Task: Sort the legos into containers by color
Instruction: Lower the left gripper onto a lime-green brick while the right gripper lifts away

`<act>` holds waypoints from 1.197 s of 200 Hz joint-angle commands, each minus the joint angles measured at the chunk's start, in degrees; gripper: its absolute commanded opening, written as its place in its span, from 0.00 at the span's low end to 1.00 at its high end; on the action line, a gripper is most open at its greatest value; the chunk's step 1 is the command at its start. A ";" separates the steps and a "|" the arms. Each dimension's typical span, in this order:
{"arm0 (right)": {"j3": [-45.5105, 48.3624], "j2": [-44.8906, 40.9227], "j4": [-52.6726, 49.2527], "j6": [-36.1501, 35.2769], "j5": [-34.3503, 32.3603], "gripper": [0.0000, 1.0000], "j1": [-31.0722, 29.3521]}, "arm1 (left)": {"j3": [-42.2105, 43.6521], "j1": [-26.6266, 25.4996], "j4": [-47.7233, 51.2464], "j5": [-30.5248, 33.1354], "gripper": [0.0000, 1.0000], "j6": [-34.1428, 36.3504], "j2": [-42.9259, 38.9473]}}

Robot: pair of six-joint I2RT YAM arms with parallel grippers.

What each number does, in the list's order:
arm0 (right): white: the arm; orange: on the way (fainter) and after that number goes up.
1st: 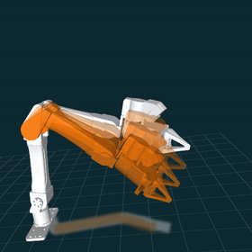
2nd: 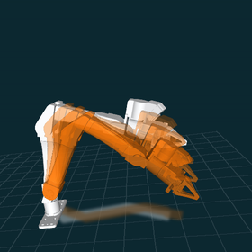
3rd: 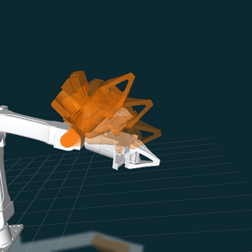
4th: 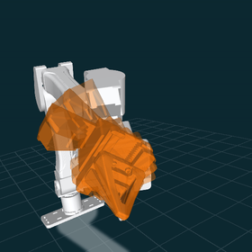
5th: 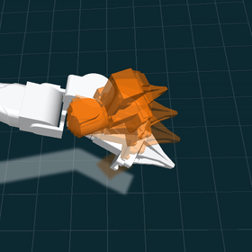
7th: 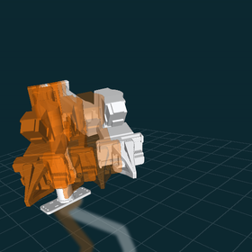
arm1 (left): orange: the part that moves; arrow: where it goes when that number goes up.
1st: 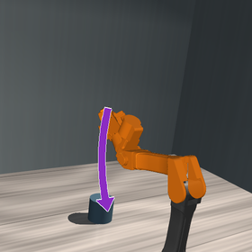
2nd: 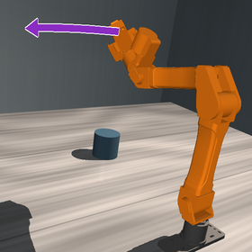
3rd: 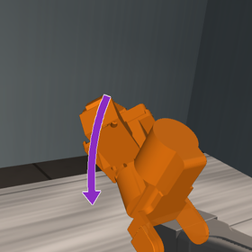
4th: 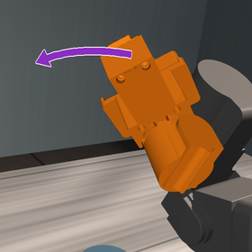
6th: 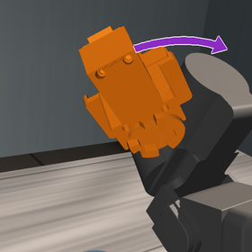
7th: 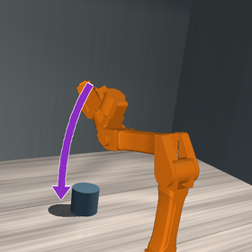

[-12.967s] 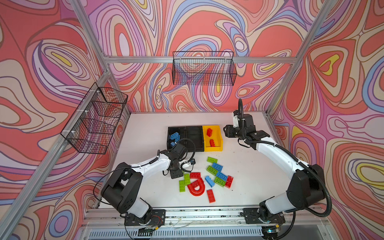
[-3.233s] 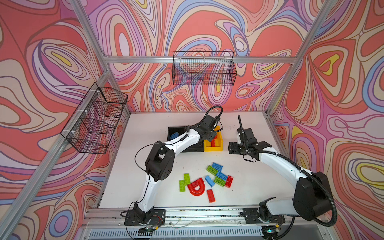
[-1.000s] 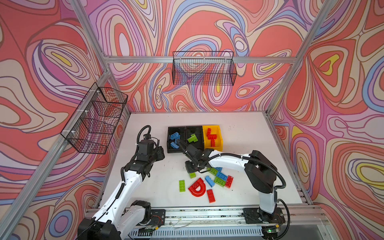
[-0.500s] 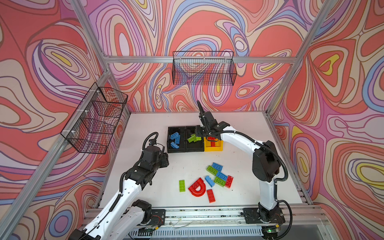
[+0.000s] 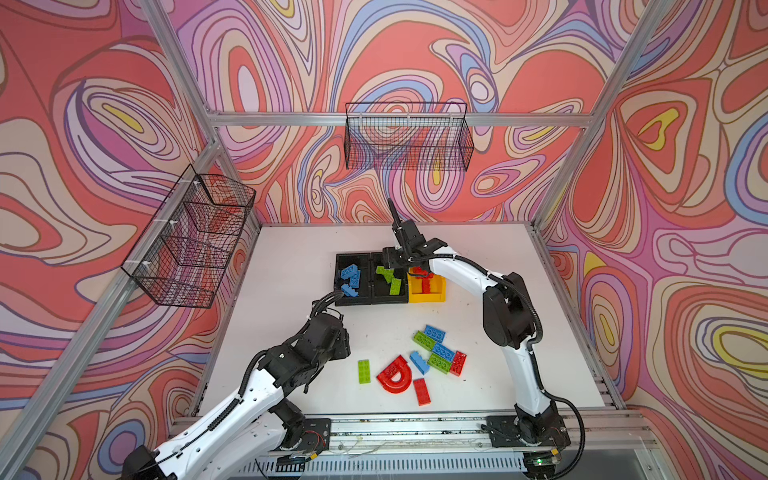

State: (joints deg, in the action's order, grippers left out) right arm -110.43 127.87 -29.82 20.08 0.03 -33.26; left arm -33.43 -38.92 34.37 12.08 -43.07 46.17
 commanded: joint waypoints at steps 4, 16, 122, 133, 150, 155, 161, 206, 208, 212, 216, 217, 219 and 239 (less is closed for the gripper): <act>3.26 -5.97 2.00 -1.30 -0.03 0.73 1.56 | 0.32 -3.71 1.90 1.90 0.65 -5.62 2.41; 5.89 -8.44 3.22 -1.35 0.03 0.73 2.18 | 0.03 -5.73 0.95 1.90 0.67 -6.29 4.31; 29.85 -26.63 8.11 0.36 -1.44 0.71 8.15 | 1.00 -14.65 -4.56 -1.85 0.70 -12.02 17.25; 31.23 -28.73 7.78 0.32 -1.59 0.71 8.44 | 1.41 -14.63 -5.92 -3.17 0.69 -13.63 19.36; 32.88 -30.36 7.46 0.01 -1.87 0.71 8.97 | 1.23 -14.62 -7.31 -5.91 0.67 -15.05 22.30; 33.27 -30.82 7.50 0.05 -1.87 0.71 9.12 | 1.03 -14.65 -6.94 -6.34 0.66 -15.63 23.10; 33.79 -31.45 7.50 -0.03 -2.01 0.71 9.24 | 0.79 -14.71 -6.65 -6.80 0.65 -15.96 23.90; 35.49 -33.91 6.36 -0.22 -3.33 0.71 10.21 | 2.02 -14.71 -7.57 -7.59 0.60 -18.55 27.72; 35.60 -34.05 6.42 -0.17 -3.36 0.71 10.22 | 1.91 -14.72 -7.50 -7.66 0.59 -18.50 27.91; 35.86 -34.17 6.56 -0.08 -3.45 0.71 10.23 | 1.68 -14.73 -7.35 -7.68 0.59 -18.31 28.19; 36.12 -34.39 6.74 -0.02 -3.46 0.71 10.30 | 1.35 -14.78 -7.13 -7.72 0.59 -18.13 28.45; 36.14 -34.37 6.77 0.02 -3.50 0.71 10.31 | 1.26 -14.74 -7.08 -7.70 0.59 -18.07 28.49; 36.34 -34.41 6.86 0.11 -3.54 0.71 10.31 | 1.15 -14.73 -7.03 -7.69 0.58 -17.96 28.63; 37.47 -34.52 7.78 0.78 -3.17 0.71 10.40 | 0.49 -14.74 -6.44 -7.06 0.54 -17.55 29.21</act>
State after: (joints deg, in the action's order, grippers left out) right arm -74.83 94.28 -22.57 20.12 -2.33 -23.20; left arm -32.86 -53.32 26.59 5.43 -59.00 73.65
